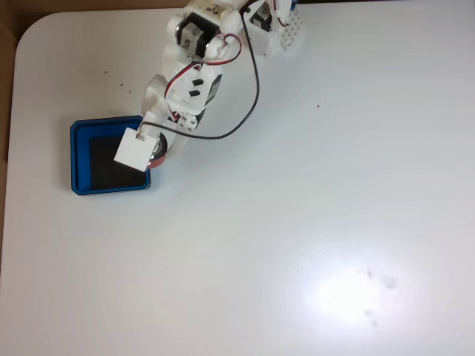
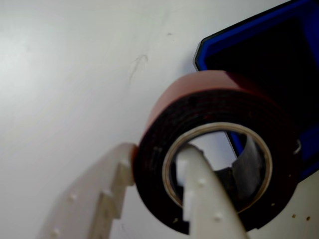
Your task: Pick the red roll and drop it in the blue box
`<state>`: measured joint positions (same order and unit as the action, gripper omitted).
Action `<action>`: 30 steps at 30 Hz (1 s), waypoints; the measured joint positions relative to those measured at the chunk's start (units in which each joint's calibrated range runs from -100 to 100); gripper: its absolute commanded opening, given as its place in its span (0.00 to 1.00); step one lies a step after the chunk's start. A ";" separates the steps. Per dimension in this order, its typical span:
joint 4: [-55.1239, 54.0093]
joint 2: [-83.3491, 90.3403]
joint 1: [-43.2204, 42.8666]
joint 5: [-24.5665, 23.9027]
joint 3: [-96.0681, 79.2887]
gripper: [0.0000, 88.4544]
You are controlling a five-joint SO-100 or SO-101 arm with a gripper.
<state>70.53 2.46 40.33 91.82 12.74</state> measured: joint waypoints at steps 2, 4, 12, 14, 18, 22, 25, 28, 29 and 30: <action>0.08 -3.64 1.98 0.00 3.32 0.02; 0.57 -6.94 3.96 0.00 6.55 0.02; 2.38 -19.81 12.37 0.00 15.43 0.02; 2.38 -22.35 13.95 0.00 17.31 0.03; 2.38 -25.91 14.35 0.00 19.91 0.03; 2.38 -26.42 14.45 0.00 19.91 0.08; 2.30 -26.42 14.45 0.00 20.00 0.15; 2.13 -26.42 14.45 0.00 20.00 0.20; 2.13 -26.42 14.45 0.00 20.00 0.20; 2.13 -26.42 14.45 0.00 20.00 0.20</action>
<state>72.66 -23.96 54.77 91.82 32.74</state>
